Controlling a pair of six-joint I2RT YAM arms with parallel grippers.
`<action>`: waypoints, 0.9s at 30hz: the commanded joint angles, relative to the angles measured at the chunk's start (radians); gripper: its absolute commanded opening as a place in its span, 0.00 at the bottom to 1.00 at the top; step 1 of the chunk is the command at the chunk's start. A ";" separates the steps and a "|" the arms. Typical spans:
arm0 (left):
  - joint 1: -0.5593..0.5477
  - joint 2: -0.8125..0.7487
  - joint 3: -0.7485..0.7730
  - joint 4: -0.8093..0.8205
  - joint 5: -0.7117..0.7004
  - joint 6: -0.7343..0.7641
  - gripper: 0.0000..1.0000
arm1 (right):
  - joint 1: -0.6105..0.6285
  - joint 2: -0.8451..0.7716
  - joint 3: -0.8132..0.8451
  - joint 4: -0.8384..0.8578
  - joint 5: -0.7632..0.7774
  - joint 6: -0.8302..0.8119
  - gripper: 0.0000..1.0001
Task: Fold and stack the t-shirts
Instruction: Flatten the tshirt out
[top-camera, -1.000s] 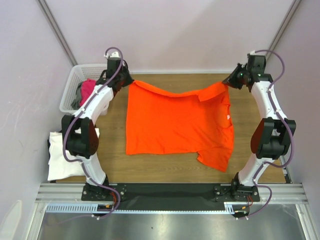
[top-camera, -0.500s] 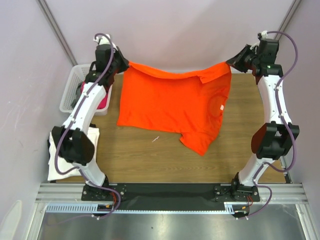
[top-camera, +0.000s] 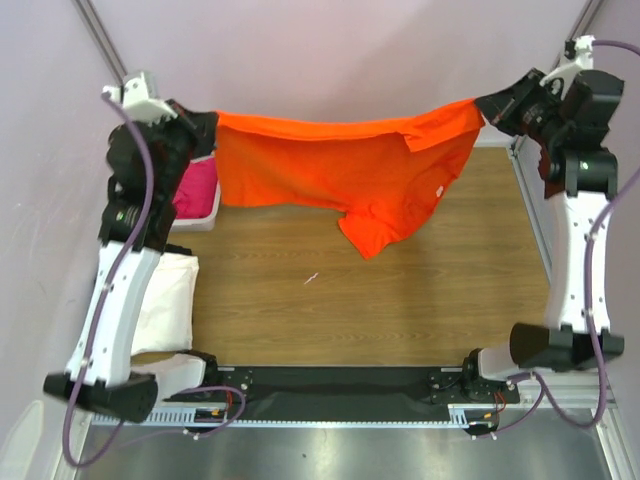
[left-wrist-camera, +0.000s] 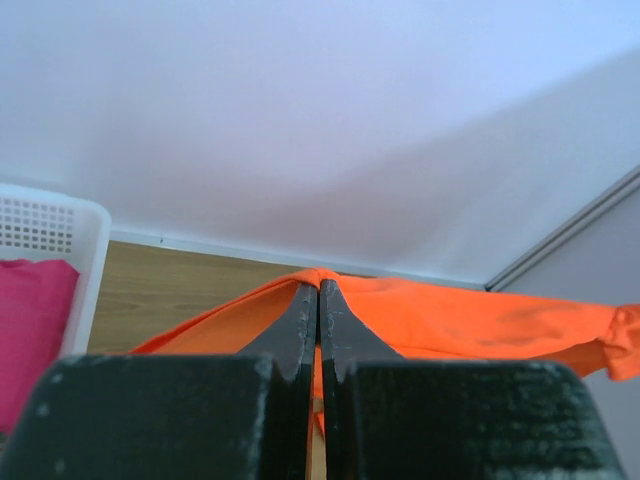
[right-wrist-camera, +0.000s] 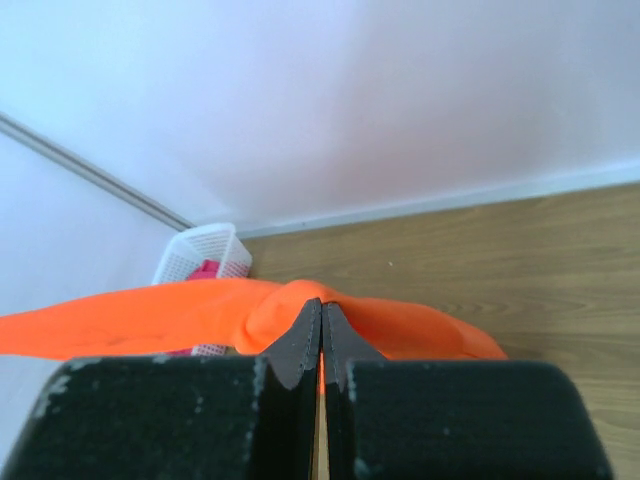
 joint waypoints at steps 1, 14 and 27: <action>0.008 -0.138 -0.069 0.020 -0.002 0.040 0.00 | -0.005 -0.162 -0.028 -0.012 -0.013 -0.036 0.00; 0.008 -0.632 -0.206 -0.132 0.083 0.029 0.00 | -0.005 -0.614 -0.027 -0.247 0.062 -0.094 0.00; 0.009 -0.811 -0.080 -0.442 0.091 -0.065 0.00 | -0.003 -0.642 0.296 -0.627 0.147 -0.117 0.00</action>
